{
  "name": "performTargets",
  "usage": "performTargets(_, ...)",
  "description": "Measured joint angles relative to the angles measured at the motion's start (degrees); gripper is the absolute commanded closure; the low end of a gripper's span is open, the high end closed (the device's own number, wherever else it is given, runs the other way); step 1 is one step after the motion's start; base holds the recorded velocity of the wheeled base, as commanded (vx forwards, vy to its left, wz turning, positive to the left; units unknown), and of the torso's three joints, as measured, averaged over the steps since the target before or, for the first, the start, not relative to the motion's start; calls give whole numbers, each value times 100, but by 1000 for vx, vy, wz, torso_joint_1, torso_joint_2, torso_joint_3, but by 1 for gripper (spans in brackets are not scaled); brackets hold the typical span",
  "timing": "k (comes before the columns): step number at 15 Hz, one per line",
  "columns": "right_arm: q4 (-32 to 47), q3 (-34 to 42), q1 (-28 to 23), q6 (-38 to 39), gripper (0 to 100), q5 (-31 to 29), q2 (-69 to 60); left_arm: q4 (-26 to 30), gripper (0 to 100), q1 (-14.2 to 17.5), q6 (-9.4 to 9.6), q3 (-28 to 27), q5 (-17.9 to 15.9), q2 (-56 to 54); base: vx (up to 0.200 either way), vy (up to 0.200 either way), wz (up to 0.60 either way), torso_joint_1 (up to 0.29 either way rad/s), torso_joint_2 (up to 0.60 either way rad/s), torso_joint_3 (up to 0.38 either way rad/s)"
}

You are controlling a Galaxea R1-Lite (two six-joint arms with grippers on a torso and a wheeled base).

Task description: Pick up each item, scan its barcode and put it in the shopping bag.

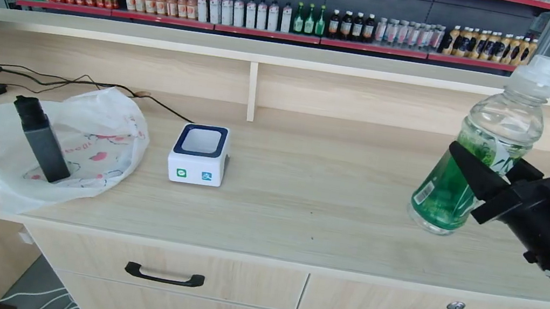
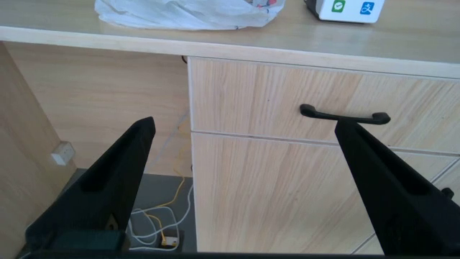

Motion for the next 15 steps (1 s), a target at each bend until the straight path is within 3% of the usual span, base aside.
performTargets(3, 27, -28, -430, -288, 100, 11, 179, 0, 0, -5, -2, 0, 0, 0, 0, 0, 0, 0, 0, 0)
performTargets(7, 18, -297, -483, -315, 100, 0, 261, 0, 0, -5, -2, 0, 0, 0, 0, 0, 0, 0, 0, 0)
performTargets(15, 27, -356, -467, -295, 100, 17, 197, 0, 0, -5, -6, 0, 0, 0, 0, 200, 0, 1, 0, 3)
